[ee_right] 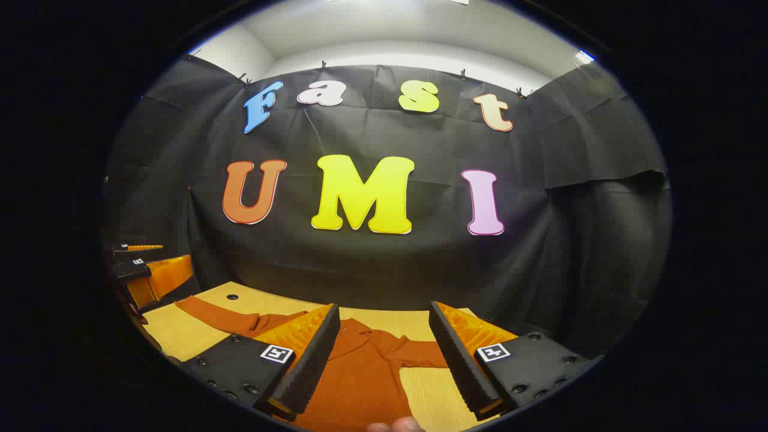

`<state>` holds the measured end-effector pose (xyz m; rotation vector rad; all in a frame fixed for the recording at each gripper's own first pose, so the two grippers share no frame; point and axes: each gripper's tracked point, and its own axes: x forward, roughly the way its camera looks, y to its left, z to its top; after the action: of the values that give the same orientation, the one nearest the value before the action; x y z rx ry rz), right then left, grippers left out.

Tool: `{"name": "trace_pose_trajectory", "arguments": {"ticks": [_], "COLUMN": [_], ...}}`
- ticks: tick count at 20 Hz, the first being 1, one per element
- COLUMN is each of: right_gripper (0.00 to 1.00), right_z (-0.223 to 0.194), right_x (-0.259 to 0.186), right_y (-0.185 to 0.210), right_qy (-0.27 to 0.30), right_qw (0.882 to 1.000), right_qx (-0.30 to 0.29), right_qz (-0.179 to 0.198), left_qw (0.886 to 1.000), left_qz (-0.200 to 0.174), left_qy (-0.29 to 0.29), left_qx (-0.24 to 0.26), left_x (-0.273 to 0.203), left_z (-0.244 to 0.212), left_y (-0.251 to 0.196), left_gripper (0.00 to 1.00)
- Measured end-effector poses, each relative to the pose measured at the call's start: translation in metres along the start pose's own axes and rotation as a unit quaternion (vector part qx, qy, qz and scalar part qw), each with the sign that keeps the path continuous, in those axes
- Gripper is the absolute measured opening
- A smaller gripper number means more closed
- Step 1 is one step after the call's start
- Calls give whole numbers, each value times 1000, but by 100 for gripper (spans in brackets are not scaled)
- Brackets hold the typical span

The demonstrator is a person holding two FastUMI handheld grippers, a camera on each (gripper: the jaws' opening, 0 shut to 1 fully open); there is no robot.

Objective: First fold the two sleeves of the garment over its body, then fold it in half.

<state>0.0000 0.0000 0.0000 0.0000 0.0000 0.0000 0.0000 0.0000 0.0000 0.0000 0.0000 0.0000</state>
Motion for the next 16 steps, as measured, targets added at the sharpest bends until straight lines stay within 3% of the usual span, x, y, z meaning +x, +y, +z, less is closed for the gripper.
{"name": "trace_pose_trajectory", "arguments": {"ticks": [16], "right_gripper": [94], "right_z": [-5], "right_x": [13], "right_y": [-22], "right_qy": [9], "right_qw": [1000], "right_qx": [-5], "right_qz": [-7], "left_qw": [1000], "left_qz": [-5], "left_qy": [7], "left_qx": [0], "left_x": [17], "left_z": [1], "left_y": [-8], "left_gripper": [98]}}
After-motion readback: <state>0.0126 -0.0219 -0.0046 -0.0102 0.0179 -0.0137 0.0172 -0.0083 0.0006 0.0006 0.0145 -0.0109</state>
